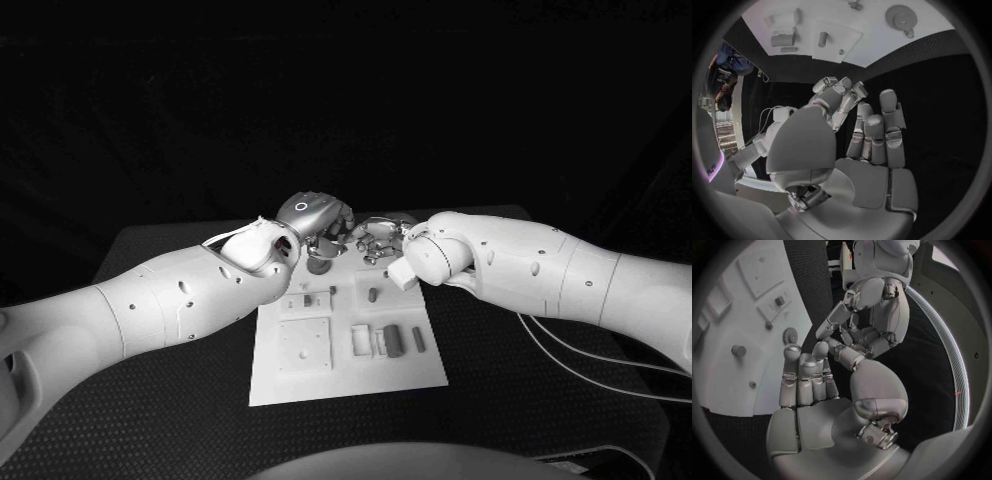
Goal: Assemble the parts on the task board
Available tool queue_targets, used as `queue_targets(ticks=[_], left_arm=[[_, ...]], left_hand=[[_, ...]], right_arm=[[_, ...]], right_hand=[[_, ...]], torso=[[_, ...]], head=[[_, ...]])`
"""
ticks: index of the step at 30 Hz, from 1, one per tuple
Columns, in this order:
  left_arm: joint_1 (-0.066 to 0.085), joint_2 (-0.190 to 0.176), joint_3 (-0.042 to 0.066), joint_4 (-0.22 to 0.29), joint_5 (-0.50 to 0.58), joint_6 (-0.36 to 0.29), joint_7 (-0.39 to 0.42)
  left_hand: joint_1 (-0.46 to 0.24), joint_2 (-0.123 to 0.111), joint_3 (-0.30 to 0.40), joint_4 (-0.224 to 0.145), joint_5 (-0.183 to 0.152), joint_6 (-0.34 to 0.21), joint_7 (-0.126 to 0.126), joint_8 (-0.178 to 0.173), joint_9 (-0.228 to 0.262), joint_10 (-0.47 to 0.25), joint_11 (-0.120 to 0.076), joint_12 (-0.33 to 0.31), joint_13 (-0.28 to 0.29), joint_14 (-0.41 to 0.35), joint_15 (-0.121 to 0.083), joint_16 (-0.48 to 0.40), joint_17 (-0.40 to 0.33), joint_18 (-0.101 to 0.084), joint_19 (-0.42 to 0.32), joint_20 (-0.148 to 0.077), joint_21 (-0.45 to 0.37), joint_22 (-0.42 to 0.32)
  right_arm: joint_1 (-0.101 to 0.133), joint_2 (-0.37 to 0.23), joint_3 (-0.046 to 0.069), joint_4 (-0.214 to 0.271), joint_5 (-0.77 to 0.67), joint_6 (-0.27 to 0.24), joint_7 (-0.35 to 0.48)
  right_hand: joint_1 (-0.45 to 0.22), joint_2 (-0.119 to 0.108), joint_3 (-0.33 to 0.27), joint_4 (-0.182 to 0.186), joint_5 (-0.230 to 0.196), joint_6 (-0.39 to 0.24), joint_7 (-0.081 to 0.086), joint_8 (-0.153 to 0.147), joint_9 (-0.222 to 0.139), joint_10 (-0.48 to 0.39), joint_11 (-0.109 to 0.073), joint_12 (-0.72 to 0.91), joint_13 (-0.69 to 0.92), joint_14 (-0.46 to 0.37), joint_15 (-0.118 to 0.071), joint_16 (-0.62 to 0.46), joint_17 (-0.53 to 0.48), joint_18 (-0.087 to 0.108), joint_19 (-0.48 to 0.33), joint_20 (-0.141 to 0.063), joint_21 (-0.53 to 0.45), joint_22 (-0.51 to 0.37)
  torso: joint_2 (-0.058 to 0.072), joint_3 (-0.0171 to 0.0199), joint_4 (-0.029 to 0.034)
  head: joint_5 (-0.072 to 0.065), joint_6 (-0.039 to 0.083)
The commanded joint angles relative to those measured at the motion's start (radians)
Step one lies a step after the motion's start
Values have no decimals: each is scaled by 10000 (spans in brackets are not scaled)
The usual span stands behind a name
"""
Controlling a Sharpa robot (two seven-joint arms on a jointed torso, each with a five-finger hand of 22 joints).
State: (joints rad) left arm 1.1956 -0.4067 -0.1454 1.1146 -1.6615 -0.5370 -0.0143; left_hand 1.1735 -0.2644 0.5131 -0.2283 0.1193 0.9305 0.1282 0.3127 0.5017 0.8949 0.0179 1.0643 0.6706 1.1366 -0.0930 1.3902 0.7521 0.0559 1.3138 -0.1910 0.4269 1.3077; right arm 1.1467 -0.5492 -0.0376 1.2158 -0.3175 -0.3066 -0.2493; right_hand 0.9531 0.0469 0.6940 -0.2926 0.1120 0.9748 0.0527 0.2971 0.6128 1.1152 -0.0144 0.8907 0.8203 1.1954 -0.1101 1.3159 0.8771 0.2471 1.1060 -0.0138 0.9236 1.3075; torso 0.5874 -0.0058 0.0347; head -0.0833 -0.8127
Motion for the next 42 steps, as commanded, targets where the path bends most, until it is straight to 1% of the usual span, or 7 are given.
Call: queue_targets(ticks=[1, 9, 17, 22, 26, 35, 42], left_arm=[[1, 48, 6, 13, -174, 288, -128], [-1, 42, 6, 54, -20, 358, 7], [-3, 51, 6, 67, 41, 383, 45], [-3, 55, 6, 7, 41, 442, 16], [-3, 68, 5, -65, 41, 471, -58], [-3, 82, 4, -187, 20, 623, -239], [-3, 105, 4, -179, 43, 680, -218]], left_hand=[[71, 46, 49, 21, 37, 30, -6, -18, -2, 8, -14, -126, -97, 122, -12, 31, 4, 213, 88, -11, 73, 242], [72, 172, 116, 46, 40, 444, -174, 193, 156, 847, -172, -1262, -816, 454, -163, -50, -70, 227, 252, -120, 278, 227], [115, 252, 191, 22, 54, 485, -202, 207, 251, 1373, -206, -1986, -1040, 608, -201, -81, -67, 213, 351, -177, 355, 220], [144, 287, 223, 10, 54, 493, -208, 207, 275, 1501, -211, -2179, -1073, 650, -208, -79, -56, 216, 383, -188, 380, 221], [157, 313, 266, 9, 54, 482, -207, 194, 303, 1671, -210, -2502, -1136, 695, -208, -85, -43, 221, 411, -195, 409, 220], [152, 423, 327, 85, 45, 460, -207, 170, 327, 1869, -213, -2743, -1130, 778, -213, -70, -21, 238, 487, -205, 457, 219], [62, 473, 337, 223, 14, 455, -213, 156, 353, 2034, -221, -2946, -1097, 846, -221, -77, -7, 256, 532, -211, 491, 217]], right_arm=[[-8, -6, 3, 57, -52, 122, 79], [-11, -11, 3, 71, -106, 113, 88], [-13, -5, 3, 63, -111, 131, 96], [-14, -13, 3, 75, -111, 204, 98], [-14, -36, 3, 103, -102, 217, 93], [-20, -66, 3, 229, -112, 248, 99], [-26, -68, 3, 281, -117, 228, 117]], right_hand=[[61, -26, 58, 7, 19, 453, 411, 33, 395, 57, -12, 31, -10, -4, -72, 36, 6, 147, 2, -34, 50, 174], [59, -26, 59, 7, 19, 454, 410, 32, 398, 60, -13, 30, -11, -2, -74, 36, 6, 147, 2, -37, 52, 173], [56, -27, 60, 7, 19, 454, 409, 30, 401, 62, -15, 28, -12, -1, -76, 35, 5, 147, 2, -39, 53, 172], [55, -28, 60, 6, 19, 454, 409, 29, 403, 63, -15, 27, -12, 0, -77, 35, 5, 147, 3, -40, 54, 172], [55, -28, 60, 6, 19, 455, 408, 29, 404, 64, -16, 26, -12, 0, -77, 34, 5, 147, 2, -40, 54, 171], [52, -31, 61, 5, 18, 454, 408, 26, 406, 65, -16, 23, -13, 1, -78, 32, 4, 147, 1, -42, 55, 171], [52, -31, 61, 5, 18, 454, 408, 26, 408, 66, -16, 23, -13, 1, -79, 32, 4, 147, 1, -43, 55, 170]], torso=[[0, -4, -1], [-2, -1, -1], [-2, 0, -5], [2, 0, -1], [4, -3, -1], [2, -1, -1], [-1, -8, 1]], head=[[1, -11], [2, -23], [-1, -41], [-16, -55], [-9, -54], [13, -63], [13, -67]])
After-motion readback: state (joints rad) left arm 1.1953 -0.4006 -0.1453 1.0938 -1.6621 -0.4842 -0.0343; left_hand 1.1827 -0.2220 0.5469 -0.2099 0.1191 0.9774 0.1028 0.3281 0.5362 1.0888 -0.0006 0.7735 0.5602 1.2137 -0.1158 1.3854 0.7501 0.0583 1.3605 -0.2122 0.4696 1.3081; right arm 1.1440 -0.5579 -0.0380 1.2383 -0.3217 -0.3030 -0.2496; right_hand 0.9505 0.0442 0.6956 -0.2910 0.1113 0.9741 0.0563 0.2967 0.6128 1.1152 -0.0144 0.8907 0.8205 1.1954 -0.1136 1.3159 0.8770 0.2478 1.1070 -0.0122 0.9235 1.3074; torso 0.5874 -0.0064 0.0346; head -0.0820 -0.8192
